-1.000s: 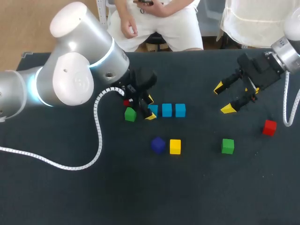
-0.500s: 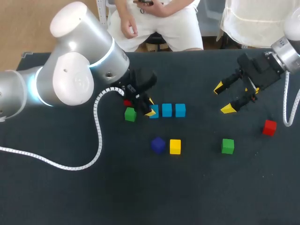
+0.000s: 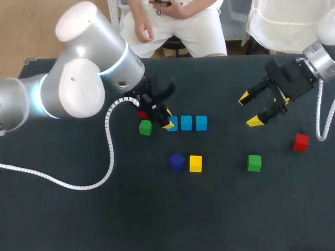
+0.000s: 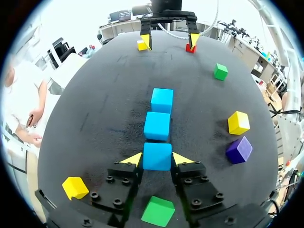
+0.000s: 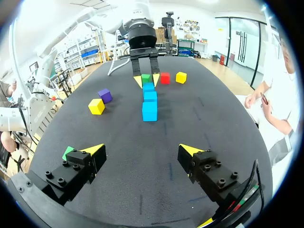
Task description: Place the blue cubes, place green cubes on the blue cubes, place the yellow cubes on the green cubes, then place the red cubes on the yellow cubes, and place purple cube on the red cubes.
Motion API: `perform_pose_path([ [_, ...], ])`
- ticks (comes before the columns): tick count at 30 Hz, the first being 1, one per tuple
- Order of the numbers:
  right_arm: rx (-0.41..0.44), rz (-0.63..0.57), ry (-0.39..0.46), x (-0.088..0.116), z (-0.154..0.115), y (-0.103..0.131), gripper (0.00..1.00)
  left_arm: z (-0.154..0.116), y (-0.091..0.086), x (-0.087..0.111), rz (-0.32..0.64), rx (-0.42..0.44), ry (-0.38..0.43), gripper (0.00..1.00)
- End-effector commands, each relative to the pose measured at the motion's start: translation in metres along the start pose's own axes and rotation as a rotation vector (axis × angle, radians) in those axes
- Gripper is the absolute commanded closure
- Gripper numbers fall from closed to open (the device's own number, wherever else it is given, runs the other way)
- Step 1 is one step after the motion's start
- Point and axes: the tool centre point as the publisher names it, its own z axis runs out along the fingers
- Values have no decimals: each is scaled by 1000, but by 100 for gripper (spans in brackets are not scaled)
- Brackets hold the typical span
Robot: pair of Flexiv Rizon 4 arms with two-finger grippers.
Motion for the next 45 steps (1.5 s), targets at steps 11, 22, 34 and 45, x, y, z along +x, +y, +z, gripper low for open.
perform_pose_path([
  [11, 1, -1, -1, 0, 0, 0, 0, 2, 4, 2, -1, 7, 10, 100],
  [22, 1, -1, -1, 0, 0, 0, 0, 0, 7, 0, 33, 14, 8, 100],
  [34, 1, -1, -1, 0, 0, 0, 0, 2, 3, -1, 37, 27, 6, 100],
  [45, 1, -1, -1, 0, 0, 0, 0, 1, 3, 1, 33, 28, 15, 100],
])
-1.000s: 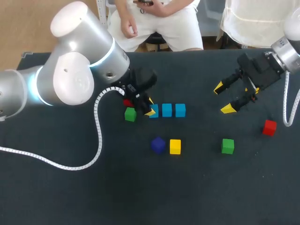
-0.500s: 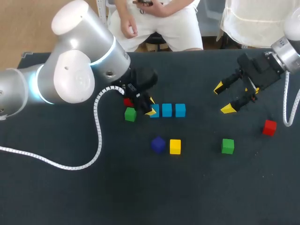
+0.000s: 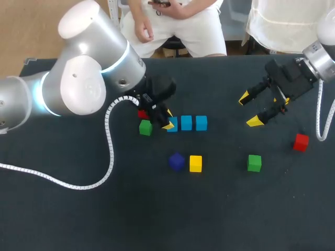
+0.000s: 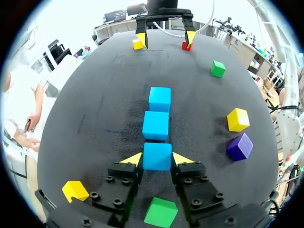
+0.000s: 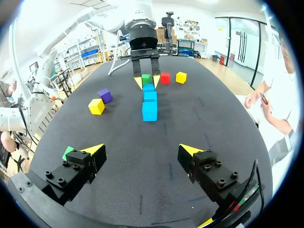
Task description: Place the blue cubes, place green cubes on the blue cubes, place the yellow cubes on the green cubes, then place the red cubes on the yellow cubes, and place purple cube on the red cubes.
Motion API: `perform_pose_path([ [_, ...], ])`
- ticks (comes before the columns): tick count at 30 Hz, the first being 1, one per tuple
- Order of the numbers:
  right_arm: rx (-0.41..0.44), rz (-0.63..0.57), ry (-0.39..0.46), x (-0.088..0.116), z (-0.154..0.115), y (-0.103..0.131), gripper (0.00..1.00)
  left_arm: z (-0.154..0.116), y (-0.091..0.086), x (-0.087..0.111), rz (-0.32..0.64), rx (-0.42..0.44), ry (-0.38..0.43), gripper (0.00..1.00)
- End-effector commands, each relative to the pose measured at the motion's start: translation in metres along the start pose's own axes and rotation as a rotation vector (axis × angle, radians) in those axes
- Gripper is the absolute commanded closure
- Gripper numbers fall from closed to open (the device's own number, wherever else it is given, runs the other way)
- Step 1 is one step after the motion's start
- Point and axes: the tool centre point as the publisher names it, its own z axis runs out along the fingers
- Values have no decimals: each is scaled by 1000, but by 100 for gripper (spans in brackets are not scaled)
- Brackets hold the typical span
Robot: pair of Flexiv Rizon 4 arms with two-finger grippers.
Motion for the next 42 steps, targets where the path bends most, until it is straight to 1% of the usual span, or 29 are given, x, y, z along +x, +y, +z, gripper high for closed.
perform_pose_path([
  [1, 1, -1, -1, 0, 0, 0, 0, -1, 2, 0, 1, 4, 7, 100],
  [11, 1, -1, -1, 0, 0, 0, 0, -2, 7, -1, 9, 7, 13, 100],
  [23, 1, -1, -1, 0, 0, 0, 0, 1, 6, 3, -7, 11, 11, 100],
  [39, 1, -1, -1, 0, 0, 0, 0, 3, 7, 2, -8, 12, 4, 100],
  [42, 1, -1, -1, 0, 0, 0, 0, 3, 7, 2, -9, 13, 5, 96],
])
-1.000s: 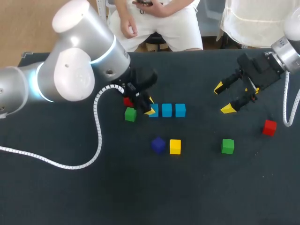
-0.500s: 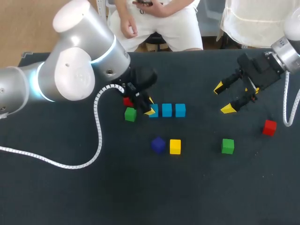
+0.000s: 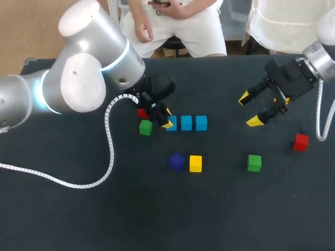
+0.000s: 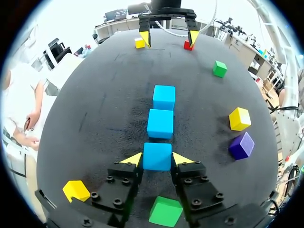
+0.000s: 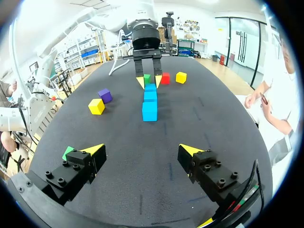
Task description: Place the blue cubes, place green cubes on the blue cubes, place the yellow cubes on the green cubes, then place the red cubes on the yellow cubes, and place purple cube on the red cubes.
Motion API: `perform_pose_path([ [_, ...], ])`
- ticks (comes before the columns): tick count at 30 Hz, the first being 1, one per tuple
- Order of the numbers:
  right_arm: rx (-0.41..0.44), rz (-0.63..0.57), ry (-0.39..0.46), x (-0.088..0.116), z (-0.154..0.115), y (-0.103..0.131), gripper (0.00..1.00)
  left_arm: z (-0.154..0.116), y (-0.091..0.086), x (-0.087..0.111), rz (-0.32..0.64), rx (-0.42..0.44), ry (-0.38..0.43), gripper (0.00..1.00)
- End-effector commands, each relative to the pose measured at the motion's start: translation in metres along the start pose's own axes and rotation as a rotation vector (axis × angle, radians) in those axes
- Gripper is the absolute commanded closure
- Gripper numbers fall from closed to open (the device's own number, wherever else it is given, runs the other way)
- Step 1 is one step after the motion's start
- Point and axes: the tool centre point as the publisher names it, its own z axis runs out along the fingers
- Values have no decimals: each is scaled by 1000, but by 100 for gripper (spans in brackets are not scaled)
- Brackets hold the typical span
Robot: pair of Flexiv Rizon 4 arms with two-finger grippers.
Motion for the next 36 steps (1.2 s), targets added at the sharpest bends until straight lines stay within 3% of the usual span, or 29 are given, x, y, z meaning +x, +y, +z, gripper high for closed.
perform_pose_path([
  [1, 1, -1, -1, 0, 0, 0, 0, 3, 2, 0, 0, 5, 2, 95],
  [2, 1, -1, -1, 0, 0, 0, 0, 3, 2, 0, -1, 5, 3, 85],
  [4, 1, -1, -1, 0, 0, 0, 0, 3, 2, 0, -2, 6, 3, 76],
  [11, 1, -1, -1, 0, 0, 0, 0, 4, 3, 0, -3, 9, 1, 64],
  [13, 1, -1, -1, 0, 0, 0, 0, 4, 3, 0, -4, 8, 1, 44],
  [14, 1, -1, -1, 0, 0, 0, 0, 4, 3, 0, -4, 7, 1, 24],
  [16, 1, -1, -1, 0, 0, 0, 0, 4, 3, 0, -6, 6, 1, 0],
  [28, 1, -1, -1, 0, 0, 0, 0, -6, -4, -3, -3, -13, -32, 0],
  [36, 1, -1, -1, 0, 0, 0, 0, -20, -10, -9, 103, 52, -87, 0],
])
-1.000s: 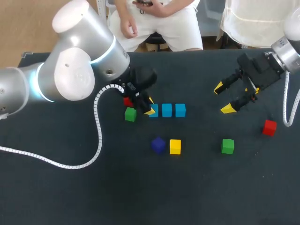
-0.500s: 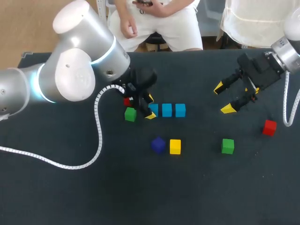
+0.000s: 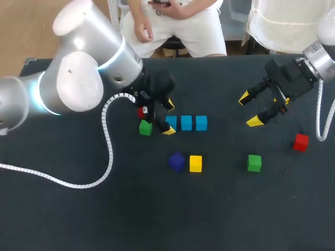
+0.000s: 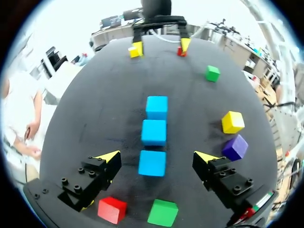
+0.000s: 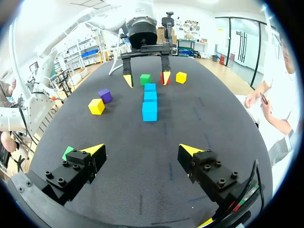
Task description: Place the blue cubes, place green cubes on the blue cubes, place the yellow cubes on the green cubes, then place the red cubes on the yellow cubes, and place purple cube on the red cubes.
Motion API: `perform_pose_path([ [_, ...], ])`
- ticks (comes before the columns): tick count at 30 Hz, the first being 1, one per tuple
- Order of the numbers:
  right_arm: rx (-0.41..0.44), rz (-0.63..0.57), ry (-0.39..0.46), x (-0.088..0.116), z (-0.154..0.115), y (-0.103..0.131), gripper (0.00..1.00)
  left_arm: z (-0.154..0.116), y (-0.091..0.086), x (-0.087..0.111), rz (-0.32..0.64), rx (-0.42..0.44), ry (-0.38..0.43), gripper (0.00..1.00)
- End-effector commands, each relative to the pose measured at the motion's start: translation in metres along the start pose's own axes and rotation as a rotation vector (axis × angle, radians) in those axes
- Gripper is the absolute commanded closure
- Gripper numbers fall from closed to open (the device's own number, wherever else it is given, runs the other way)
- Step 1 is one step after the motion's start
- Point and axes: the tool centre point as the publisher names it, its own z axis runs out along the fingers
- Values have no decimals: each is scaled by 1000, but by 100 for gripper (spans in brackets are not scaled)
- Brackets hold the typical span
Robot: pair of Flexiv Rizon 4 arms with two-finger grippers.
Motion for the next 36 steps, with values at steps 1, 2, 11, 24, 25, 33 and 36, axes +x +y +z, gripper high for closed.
perform_pose_path([
  [1, 1, -1, -1, 0, 0, 0, 0, -12, -3, 2, 33, 22, -59, 0],
  [2, 1, -1, -1, 0, 0, 0, 0, -14, -5, 3, 34, 22, -82, 0],
  [11, 1, -1, -1, 0, 0, 0, 0, -27, -22, 24, -7, -38, -225, 0],
  [24, 1, -1, -1, 0, 0, 0, 0, -46, -27, 33, 21, -74, -322, 0],
  [25, 1, -1, -1, 0, 0, 0, 0, -47, -27, 33, 24, -71, -322, 0],
  [33, 1, -1, -1, 0, 0, 0, 0, -53, -26, 35, 55, -47, -373, 0],
  [36, 1, -1, -1, 0, 0, 0, 0, -55, -26, 35, 54, -42, -382, 0],
])
